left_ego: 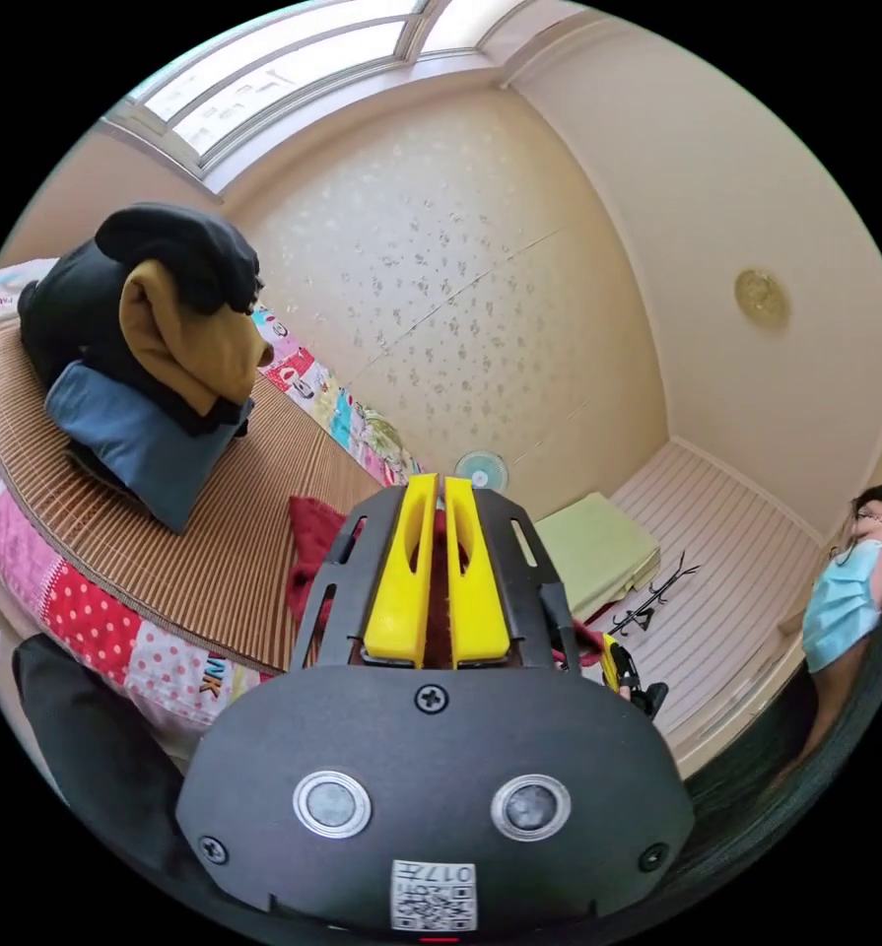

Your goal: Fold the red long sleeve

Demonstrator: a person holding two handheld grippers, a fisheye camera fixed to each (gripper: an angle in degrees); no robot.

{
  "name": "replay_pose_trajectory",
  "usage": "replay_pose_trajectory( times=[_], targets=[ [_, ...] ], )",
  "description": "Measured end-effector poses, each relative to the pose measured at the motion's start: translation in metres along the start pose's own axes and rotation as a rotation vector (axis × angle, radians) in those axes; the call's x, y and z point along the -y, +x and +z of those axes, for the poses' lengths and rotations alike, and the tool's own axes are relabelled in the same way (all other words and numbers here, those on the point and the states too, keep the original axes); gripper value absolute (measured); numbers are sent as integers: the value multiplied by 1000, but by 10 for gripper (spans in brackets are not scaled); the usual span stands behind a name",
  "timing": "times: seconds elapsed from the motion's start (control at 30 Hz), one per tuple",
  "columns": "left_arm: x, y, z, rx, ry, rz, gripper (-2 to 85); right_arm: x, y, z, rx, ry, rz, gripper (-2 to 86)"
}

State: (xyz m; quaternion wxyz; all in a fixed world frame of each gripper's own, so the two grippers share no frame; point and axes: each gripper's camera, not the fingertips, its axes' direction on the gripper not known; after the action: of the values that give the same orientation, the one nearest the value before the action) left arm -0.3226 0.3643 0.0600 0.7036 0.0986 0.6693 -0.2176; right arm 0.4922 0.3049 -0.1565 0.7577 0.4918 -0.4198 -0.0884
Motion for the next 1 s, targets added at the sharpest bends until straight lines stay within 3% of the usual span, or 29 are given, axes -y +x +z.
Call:
replay_pose_trajectory(
  times=[0.17,0.3,0.4,0.5,0.6,0.67,0.8,0.9,1.0],
  targets=[
    [31,-1,90,116,-27,36,-5,33,11,81,-184,-22,-26,28],
    [79,-23,238,327,-122,102,4,89,57,236,-419,-161,-79,46],
    [93,-41,288,342,-179,106,35,104,91,307,-379,-296,-31,79],
    [61,-41,288,275,-213,158,59,72,87,309,-358,-291,-55,78],
    [-5,-41,298,359,-318,239,61,3,97,312,-446,-350,-95,68],
    [-46,-45,315,436,-404,309,62,-41,111,324,-530,-412,-144,58],
    [-127,-85,392,798,-628,507,30,-124,163,400,-778,-692,-303,26],
    [-132,-82,414,858,-582,595,10,-131,161,427,-866,-668,-407,12],
    [-106,-102,436,825,-578,544,3,-126,178,451,-855,-663,-397,7]
  ],
)
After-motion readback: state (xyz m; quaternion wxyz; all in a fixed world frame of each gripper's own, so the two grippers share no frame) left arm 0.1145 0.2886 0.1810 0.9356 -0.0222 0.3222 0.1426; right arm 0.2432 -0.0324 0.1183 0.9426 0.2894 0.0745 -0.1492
